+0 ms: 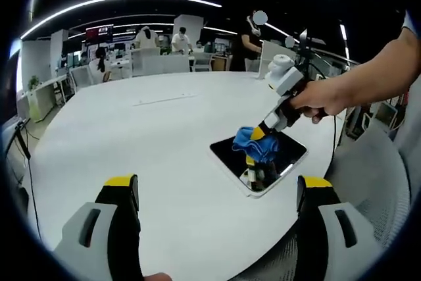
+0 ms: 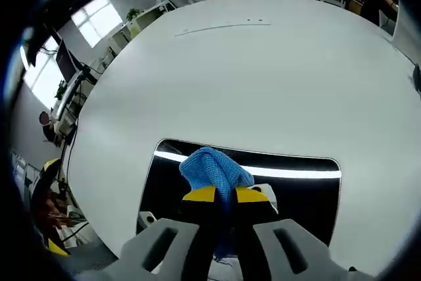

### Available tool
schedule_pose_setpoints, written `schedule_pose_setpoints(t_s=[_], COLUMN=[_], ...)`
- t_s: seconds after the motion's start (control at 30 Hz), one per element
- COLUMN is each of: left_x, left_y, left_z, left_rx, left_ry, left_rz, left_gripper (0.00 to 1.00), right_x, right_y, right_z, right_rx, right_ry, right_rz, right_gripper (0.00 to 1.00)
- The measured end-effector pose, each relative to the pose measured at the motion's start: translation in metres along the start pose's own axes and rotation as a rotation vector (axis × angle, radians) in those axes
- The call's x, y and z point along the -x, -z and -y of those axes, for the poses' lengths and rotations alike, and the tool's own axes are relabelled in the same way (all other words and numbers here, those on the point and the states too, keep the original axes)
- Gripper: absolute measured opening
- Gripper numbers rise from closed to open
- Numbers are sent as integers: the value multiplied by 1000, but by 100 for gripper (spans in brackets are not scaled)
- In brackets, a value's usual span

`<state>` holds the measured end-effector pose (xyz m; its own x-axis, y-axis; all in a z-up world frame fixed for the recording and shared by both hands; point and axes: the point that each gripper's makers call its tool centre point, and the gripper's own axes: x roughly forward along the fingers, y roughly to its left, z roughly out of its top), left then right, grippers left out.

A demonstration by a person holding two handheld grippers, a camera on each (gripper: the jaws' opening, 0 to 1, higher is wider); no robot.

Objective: Wipe the mirror surface with the cleaning cloth until all visible marks leave the cleaned area.

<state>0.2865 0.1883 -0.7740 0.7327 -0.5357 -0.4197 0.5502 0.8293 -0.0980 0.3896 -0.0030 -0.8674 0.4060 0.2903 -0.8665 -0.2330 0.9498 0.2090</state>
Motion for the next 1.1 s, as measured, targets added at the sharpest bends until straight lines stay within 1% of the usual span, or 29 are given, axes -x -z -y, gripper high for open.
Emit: schedule_pose_setpoints(t_s=[0.1,0.3,0.43,0.67,0.77,1.1], left_x=[2,3,3,0,-1,-1], left_y=[0,1,-1,-9,-9,-9], left_z=[-1,-5,-6,-9,-9,-9], left_rx=[-2,3,5,12,19,25], left_ry=[-1,-15,-17,-23,-21,-27], left_rz=[10,4,10,18,9,12], left_gripper=[99,99,99,99,99,99], right_x=[-2,-6,-9,-12,-11,-6], right_y=[-4,-12,-17,-24,-26,-24], right_z=[1,3,5,6,5,5], right_rx=[2,20,12,25,30,43], right_ry=[2,3,-9,3,4,-9], right_rz=[2,0,-8,1,2,7], right_gripper=[3,3,3,3,3,3])
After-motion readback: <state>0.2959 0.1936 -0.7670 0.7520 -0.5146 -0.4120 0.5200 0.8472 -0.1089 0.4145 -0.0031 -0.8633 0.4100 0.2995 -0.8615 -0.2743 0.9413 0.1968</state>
